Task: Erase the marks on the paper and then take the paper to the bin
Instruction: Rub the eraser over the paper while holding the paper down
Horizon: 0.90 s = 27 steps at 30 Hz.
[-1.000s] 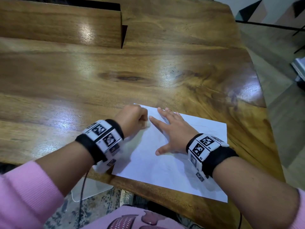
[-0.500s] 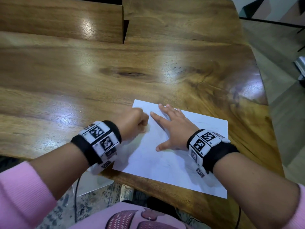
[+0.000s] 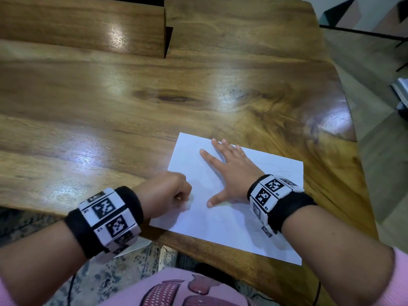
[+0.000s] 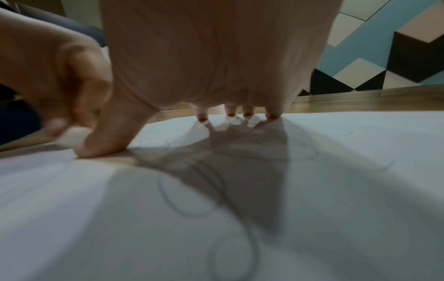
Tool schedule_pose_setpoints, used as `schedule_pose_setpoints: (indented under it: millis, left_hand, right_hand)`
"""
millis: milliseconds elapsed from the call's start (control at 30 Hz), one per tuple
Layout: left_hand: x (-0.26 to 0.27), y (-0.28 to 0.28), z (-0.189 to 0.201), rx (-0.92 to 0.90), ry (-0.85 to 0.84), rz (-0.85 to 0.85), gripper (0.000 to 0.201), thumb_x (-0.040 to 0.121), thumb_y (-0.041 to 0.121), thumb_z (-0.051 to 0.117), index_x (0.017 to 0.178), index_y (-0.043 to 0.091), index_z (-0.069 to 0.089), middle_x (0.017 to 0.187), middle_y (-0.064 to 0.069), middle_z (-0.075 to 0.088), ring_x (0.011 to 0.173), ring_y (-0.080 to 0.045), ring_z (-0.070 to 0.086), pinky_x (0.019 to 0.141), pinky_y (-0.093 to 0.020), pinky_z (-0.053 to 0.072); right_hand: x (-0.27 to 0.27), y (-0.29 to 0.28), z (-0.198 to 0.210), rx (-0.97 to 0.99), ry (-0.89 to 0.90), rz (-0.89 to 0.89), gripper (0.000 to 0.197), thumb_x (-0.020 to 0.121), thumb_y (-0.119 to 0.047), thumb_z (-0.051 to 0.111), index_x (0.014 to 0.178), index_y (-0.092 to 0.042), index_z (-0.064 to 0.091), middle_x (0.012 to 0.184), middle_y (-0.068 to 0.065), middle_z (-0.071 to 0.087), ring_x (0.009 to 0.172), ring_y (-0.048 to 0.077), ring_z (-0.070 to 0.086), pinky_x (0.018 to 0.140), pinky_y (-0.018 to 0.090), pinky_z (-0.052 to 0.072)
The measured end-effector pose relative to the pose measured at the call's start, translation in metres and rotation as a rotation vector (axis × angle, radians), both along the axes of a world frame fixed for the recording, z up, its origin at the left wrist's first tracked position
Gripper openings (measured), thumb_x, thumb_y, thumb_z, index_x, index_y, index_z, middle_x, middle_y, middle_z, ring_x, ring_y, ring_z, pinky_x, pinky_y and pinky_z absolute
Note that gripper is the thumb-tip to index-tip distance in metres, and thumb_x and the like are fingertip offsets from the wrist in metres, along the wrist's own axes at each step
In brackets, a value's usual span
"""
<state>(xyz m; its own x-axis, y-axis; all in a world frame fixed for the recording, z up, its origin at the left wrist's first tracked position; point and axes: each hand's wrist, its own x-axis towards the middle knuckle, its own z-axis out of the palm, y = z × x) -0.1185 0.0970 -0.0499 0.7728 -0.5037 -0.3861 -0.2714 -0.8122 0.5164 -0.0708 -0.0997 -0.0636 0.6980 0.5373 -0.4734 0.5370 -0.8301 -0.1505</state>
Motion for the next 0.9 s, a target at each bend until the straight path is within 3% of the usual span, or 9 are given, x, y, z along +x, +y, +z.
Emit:
schedule_pose_setpoints:
  millis: [67,233,300,467,633,767,900]
  left_hand:
    - [-0.001,0.002,0.001,0.022,0.043,-0.035,0.009,0.074,0.021,0.070,0.071,0.013,0.065,0.076,-0.001,0.058,0.071,-0.016,0.052,0.064,-0.025,0.038]
    - [0.045,-0.021,0.001,-0.010,-0.153,0.187,0.010,0.077,0.019,0.066,0.081,0.009,0.064,0.078,-0.001,0.053,0.075,-0.021,0.052,0.066,-0.025,0.033]
    - [0.039,-0.020,-0.001,-0.009,-0.150,0.151,0.006,0.077,0.014,0.064,0.077,0.008,0.063,0.078,-0.001,0.051,0.076,-0.023,0.053,0.065,-0.026,0.032]
    - [-0.007,-0.001,0.001,-0.018,0.070,-0.108,0.010,0.078,0.018,0.064,0.069,0.013,0.062,0.078,-0.003,0.055,0.073,-0.020,0.053,0.067,-0.030,0.042]
    - [0.035,-0.012,-0.002,-0.020,-0.155,0.119,0.010,0.077,0.018,0.066,0.080,0.009,0.065,0.080,-0.001,0.053,0.075,-0.018,0.050,0.066,-0.025,0.033]
    - [0.008,0.001,-0.006,-0.063,-0.090,0.003,0.011,0.077,0.018,0.067,0.070,0.010,0.064,0.076,0.002,0.051,0.069,-0.016,0.048,0.058,-0.024,0.032]
    - [-0.014,0.012,-0.007,-0.076,-0.062,0.004,0.017,0.078,0.019,0.067,0.066,0.009,0.060,0.074,0.003,0.048,0.067,-0.020,0.052,0.063,-0.028,0.039]
  right_hand:
    - [0.000,0.000,-0.001,-0.002,-0.005,0.002,0.123,0.061,-0.074,0.065,0.148,-0.034,-0.013,0.155,0.003,-0.026,0.143,0.024,-0.022,0.118,0.041,-0.010]
    - [0.000,0.000,-0.003,-0.003,-0.010,0.001,0.125,0.060,-0.074,0.065,0.147,-0.034,-0.015,0.155,0.003,-0.026,0.143,0.024,-0.022,0.118,0.042,-0.009]
    - [0.000,0.001,-0.003,-0.004,-0.007,0.003,0.124,0.060,-0.075,0.065,0.147,-0.034,-0.015,0.155,0.003,-0.026,0.143,0.024,-0.022,0.118,0.042,-0.008]
    - [0.000,0.000,-0.003,-0.010,-0.009,0.006,0.124,0.061,-0.075,0.064,0.148,-0.034,-0.014,0.155,0.003,-0.027,0.143,0.024,-0.023,0.118,0.042,-0.009]
    - [0.000,0.000,-0.002,0.009,-0.005,-0.002,0.123,0.061,-0.074,0.064,0.147,-0.035,-0.014,0.155,0.002,-0.027,0.143,0.022,-0.024,0.117,0.040,-0.011]
    - [0.000,0.000,-0.001,0.006,0.002,0.000,0.122,0.061,-0.075,0.064,0.148,-0.035,-0.013,0.155,0.002,-0.027,0.142,0.022,-0.024,0.117,0.040,-0.011]
    - [-0.002,0.000,0.001,0.024,-0.003,0.014,0.120,0.065,-0.073,0.063,0.149,-0.031,-0.012,0.156,-0.003,-0.023,0.142,0.021,-0.024,0.117,0.041,-0.011]
